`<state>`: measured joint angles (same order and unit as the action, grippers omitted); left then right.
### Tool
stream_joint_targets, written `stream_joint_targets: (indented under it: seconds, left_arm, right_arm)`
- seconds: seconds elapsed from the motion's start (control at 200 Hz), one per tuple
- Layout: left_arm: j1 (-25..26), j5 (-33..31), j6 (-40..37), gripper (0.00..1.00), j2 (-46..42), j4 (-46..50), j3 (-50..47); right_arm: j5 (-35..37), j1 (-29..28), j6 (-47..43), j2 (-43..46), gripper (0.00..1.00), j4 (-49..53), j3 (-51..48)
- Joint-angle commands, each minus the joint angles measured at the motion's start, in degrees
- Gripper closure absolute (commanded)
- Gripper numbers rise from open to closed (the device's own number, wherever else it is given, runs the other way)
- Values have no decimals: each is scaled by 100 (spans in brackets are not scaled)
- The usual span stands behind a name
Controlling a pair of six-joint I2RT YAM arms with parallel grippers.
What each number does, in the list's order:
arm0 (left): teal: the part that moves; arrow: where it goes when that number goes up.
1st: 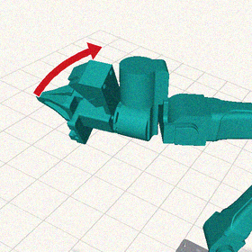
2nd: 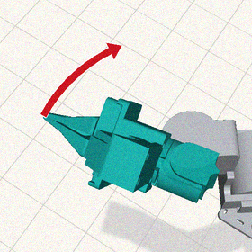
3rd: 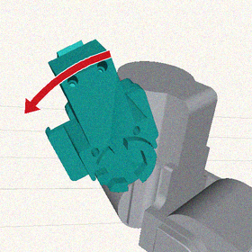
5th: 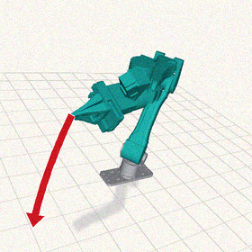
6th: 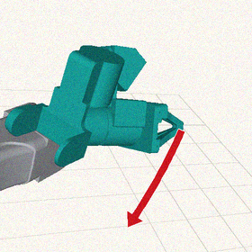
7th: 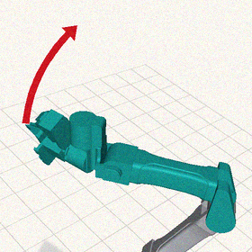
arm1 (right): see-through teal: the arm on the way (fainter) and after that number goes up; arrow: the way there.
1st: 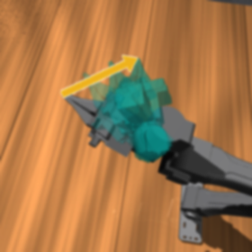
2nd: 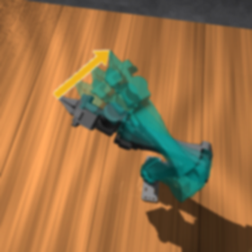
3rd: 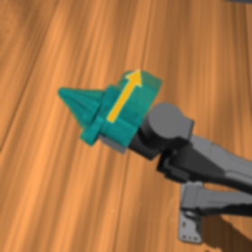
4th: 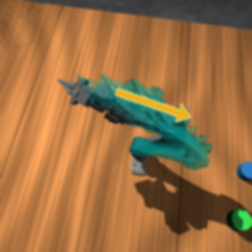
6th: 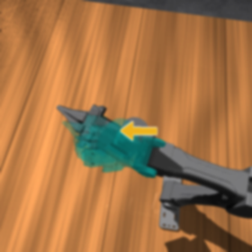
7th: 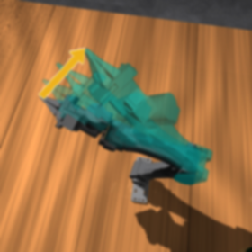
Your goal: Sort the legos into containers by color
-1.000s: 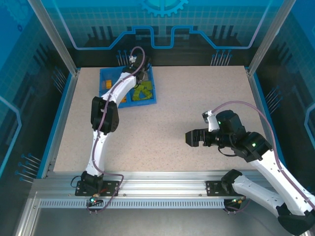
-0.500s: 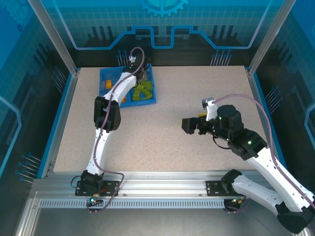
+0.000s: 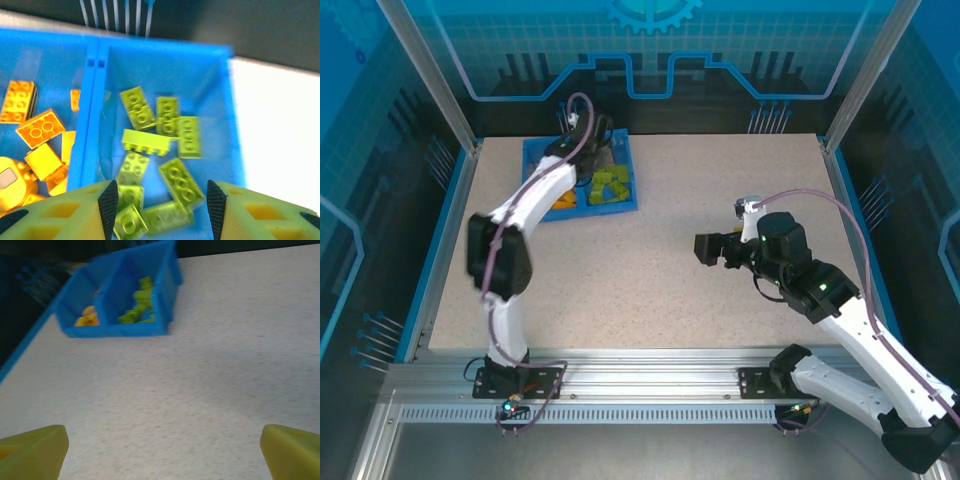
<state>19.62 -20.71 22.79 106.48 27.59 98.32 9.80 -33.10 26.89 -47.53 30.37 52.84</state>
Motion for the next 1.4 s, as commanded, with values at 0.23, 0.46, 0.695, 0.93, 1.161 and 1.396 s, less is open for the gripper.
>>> stream_joint_targets:
  seconds: [0.23,0.46,0.695,0.93,1.161,1.396]
  left_arm:
    - [768,-316,-142,17,-4389,-1302,-4036]
    - [741,-1427,-771,1,-5819,-1380,-5770]
    - [435,-1730,-2210,1,-5583,-2593,-7070]
    - [-878,-150,-2379,1,-5186,-4548,-7994]
    - [-1561,1083,-2381,1,-3599,-6993,-8221]
    - [-1874,1605,-2279,1,-2071,-7469,-7665]
  right_arm:
    - [1621,1451,-511,-238,0,-1267,-1282]
    - [1643,2187,-1200,-1004,0,-2841,-2082]
    - [1188,2520,-1891,-2422,0,-4745,-2284]
    - [188,2705,-2717,-3699,0,-6701,-2440]
    - [34,2838,-2612,-3851,0,-7511,-2885]
    - [7,2844,-2619,-3869,0,-7546,-2902]
